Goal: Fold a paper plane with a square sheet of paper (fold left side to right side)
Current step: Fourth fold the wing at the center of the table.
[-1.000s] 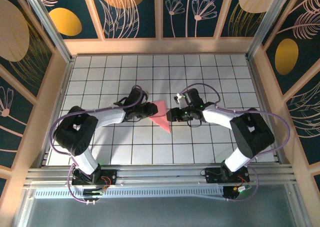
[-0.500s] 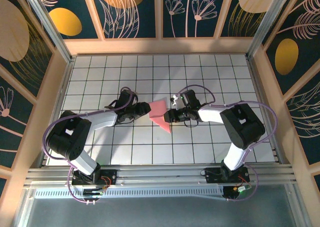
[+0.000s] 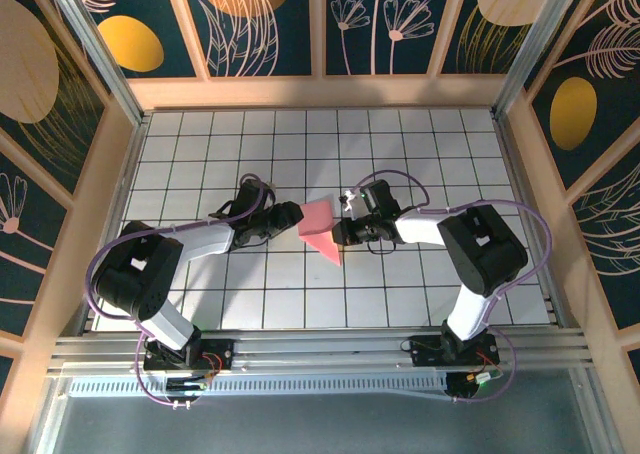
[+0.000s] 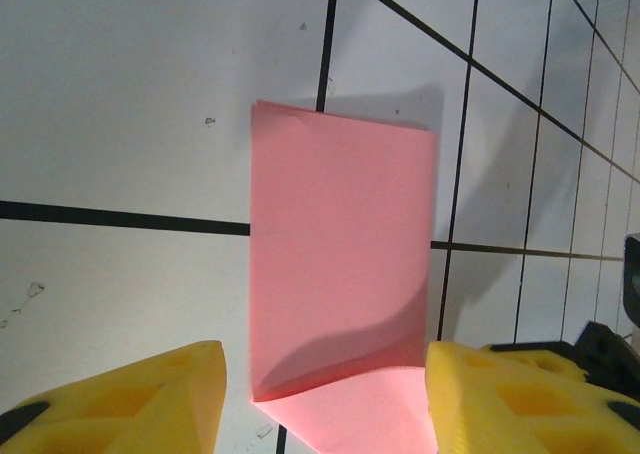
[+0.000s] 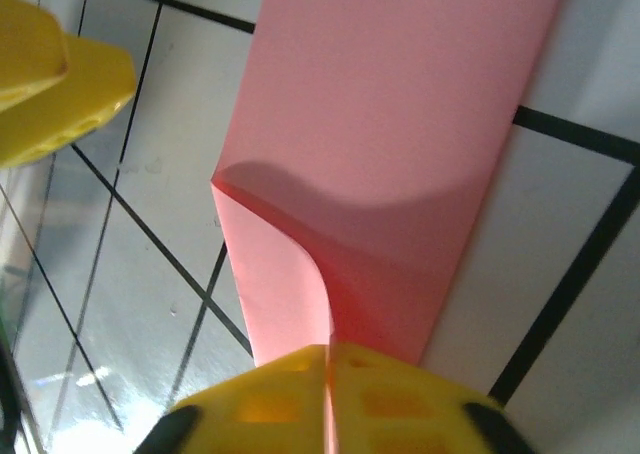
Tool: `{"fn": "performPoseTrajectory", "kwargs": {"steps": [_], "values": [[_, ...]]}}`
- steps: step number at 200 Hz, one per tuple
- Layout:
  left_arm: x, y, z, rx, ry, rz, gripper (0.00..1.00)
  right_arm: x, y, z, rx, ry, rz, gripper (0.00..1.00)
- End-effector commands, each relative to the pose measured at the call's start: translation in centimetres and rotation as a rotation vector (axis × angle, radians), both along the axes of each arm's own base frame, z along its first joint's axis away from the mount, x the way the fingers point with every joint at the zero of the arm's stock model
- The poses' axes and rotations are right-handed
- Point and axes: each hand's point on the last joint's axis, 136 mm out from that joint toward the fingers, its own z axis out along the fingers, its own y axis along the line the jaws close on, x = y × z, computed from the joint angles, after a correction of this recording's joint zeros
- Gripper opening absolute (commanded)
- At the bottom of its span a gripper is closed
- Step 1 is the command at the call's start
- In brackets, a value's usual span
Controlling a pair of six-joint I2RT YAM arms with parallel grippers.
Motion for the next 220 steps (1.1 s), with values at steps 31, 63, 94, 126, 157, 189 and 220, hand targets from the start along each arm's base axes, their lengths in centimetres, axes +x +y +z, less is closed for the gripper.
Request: {"fn": "performPoseTrajectory", "kwargs": {"steps": [31, 63, 94, 126, 157, 189, 220], "values": [[1.6, -0.6, 1.6, -0.149, -0.023, 0.006, 0.57, 1.6, -0.8, 3.4, 0.052, -0.093, -0.028, 0.0], [2.3, -2.0, 2.2, -0.218, -0.029, -0.031, 0.51, 1.6, -1.0, 4.4, 0.091, -0.114, -0.035, 0.0], [2.3, -2.8, 1.0, -0.26, 0.005, -0.051, 0.49, 1.6, -1.1, 5.4, 0.131, -0.134, -0.038, 0.0], [2.5, -3.7, 0.3, -0.288, 0.024, -0.087, 0.47, 1.6, -1.2, 6.0, 0.151, -0.145, -0.035, 0.0], [2.8, -4.2, -0.1, -0.302, 0.027, -0.107, 0.43, 1.5, -1.1, 6.2, 0.162, -0.143, -0.031, 0.0], [3.3, -4.8, -0.5, -0.312, 0.033, -0.121, 0.34, 1.5, -1.1, 6.1, 0.164, -0.14, -0.032, 0.0], [4.0, -4.7, -0.7, -0.289, 0.005, -0.114, 0.18, 1.5, -1.4, 5.5, 0.141, -0.129, -0.044, 0.0]]}}
